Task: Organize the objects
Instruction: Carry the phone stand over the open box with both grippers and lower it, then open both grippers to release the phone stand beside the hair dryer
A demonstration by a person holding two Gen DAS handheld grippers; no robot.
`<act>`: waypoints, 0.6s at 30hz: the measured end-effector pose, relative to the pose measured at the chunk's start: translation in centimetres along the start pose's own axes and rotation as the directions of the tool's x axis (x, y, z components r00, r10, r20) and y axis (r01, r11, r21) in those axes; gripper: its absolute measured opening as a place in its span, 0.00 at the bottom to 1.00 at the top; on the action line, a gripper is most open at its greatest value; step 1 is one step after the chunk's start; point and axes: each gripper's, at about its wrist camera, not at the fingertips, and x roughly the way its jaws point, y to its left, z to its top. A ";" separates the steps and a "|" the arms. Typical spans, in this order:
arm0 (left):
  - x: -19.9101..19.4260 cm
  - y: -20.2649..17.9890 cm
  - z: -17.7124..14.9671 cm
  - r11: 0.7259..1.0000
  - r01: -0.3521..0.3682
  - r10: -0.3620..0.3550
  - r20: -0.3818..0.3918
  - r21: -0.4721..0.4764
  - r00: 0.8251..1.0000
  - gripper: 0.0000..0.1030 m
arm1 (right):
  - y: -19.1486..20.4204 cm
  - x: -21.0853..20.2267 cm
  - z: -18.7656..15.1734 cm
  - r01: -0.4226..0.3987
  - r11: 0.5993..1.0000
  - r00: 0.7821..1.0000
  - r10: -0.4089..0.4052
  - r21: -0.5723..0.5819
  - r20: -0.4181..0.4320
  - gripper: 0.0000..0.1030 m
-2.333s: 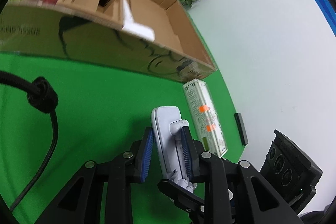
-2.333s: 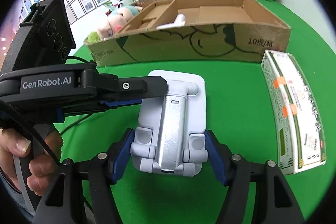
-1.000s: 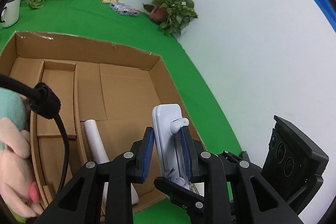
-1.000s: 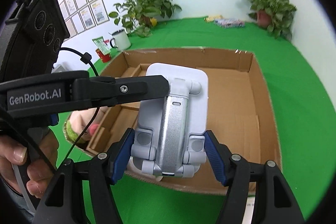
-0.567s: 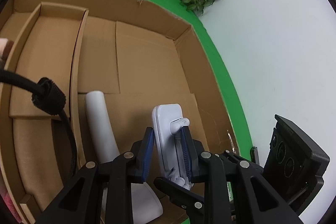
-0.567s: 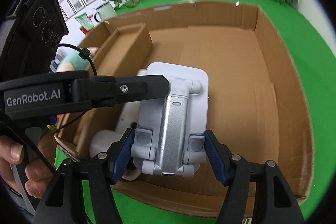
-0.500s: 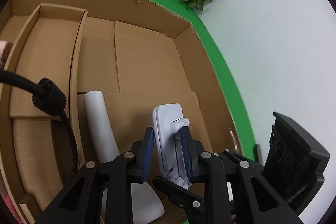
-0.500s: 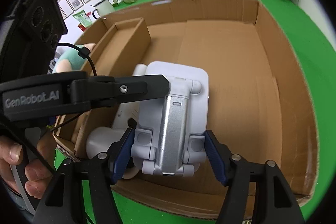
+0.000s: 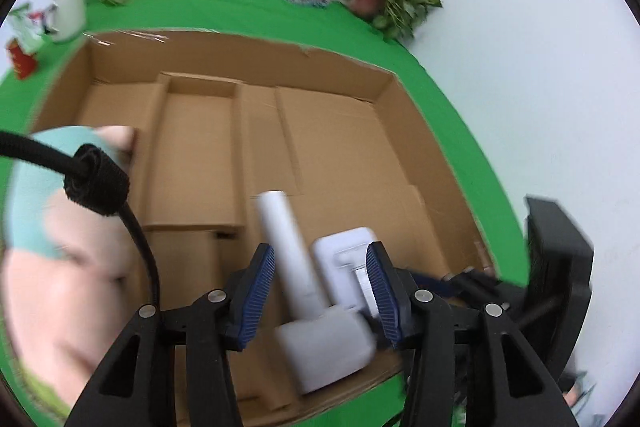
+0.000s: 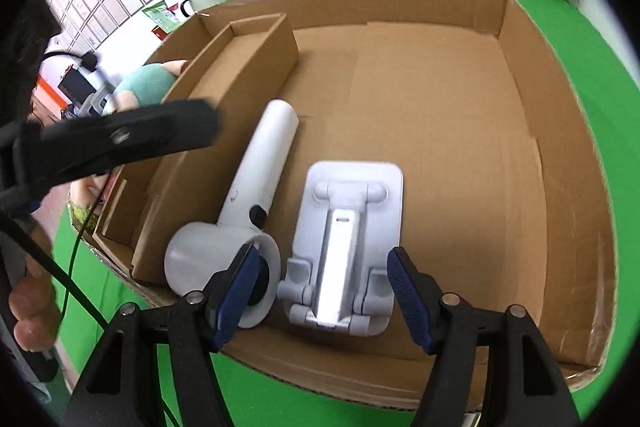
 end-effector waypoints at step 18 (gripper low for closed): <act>-0.7 3.0 -4.8 0.996 -0.053 0.051 -0.031 -0.068 0.998 0.46 | -0.4 0.7 -0.5 -0.059 0.992 0.992 0.070 0.111 -0.103 0.26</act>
